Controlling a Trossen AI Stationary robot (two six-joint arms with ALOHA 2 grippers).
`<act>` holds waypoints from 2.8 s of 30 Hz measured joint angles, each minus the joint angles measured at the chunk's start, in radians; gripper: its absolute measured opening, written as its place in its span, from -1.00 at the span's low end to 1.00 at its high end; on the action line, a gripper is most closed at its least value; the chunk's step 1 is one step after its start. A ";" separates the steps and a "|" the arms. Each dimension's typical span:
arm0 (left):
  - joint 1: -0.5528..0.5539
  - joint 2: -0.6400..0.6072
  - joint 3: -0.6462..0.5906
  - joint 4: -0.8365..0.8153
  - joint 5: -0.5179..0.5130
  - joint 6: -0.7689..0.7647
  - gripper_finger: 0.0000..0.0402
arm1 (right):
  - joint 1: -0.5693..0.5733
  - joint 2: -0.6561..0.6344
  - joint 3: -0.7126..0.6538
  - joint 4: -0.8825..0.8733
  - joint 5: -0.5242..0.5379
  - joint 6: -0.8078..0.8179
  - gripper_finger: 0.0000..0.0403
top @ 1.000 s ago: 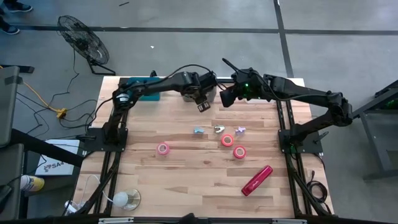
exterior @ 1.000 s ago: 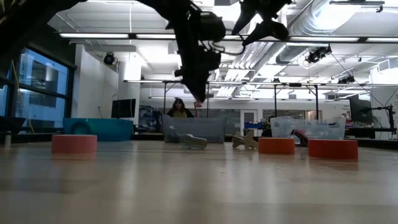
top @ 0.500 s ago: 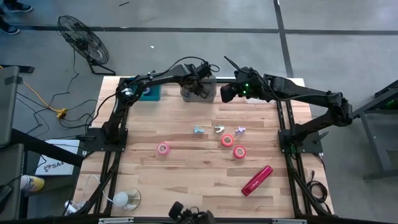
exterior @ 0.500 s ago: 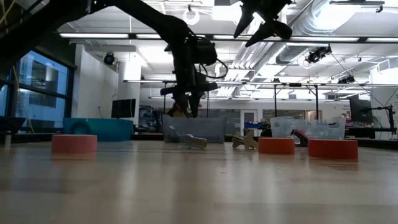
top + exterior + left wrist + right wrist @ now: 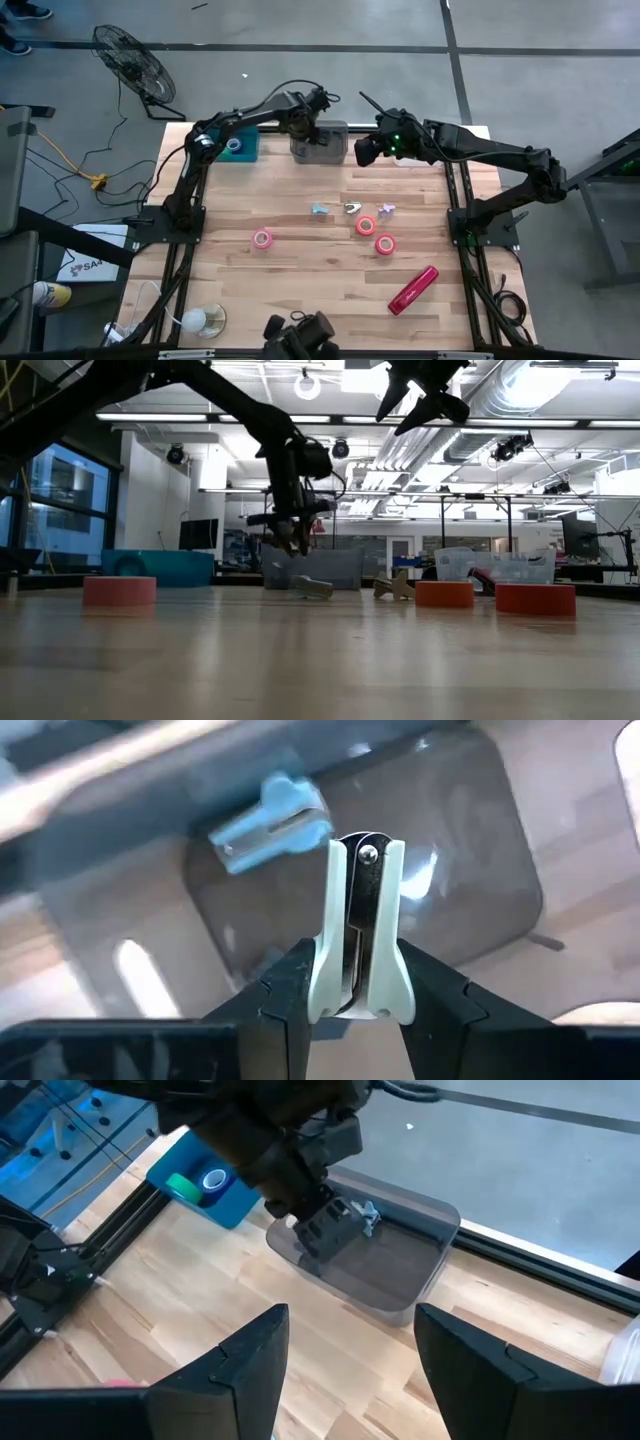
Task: Pick and place Stapler, Stapler remover, tape
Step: Put the left white staple remover into the black bin, then put the pink tape into the blue bin
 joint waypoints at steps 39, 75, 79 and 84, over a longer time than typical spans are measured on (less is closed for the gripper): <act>0.008 0.007 0.007 -0.004 0.117 0.012 0.22 | 0.000 0.000 -0.002 -0.033 -0.097 -0.057 0.04; -0.251 -0.031 0.172 -0.384 -0.058 0.170 0.22 | 0.069 -0.109 -0.002 -0.191 -0.026 -0.136 0.04; -0.287 -0.047 0.172 -0.452 -0.120 0.157 0.22 | 0.083 -0.137 -0.002 -0.255 0.012 -0.127 0.04; -0.334 -0.072 0.170 -0.531 -0.187 0.161 0.22 | 0.097 -0.165 -0.002 -0.293 0.035 -0.125 0.04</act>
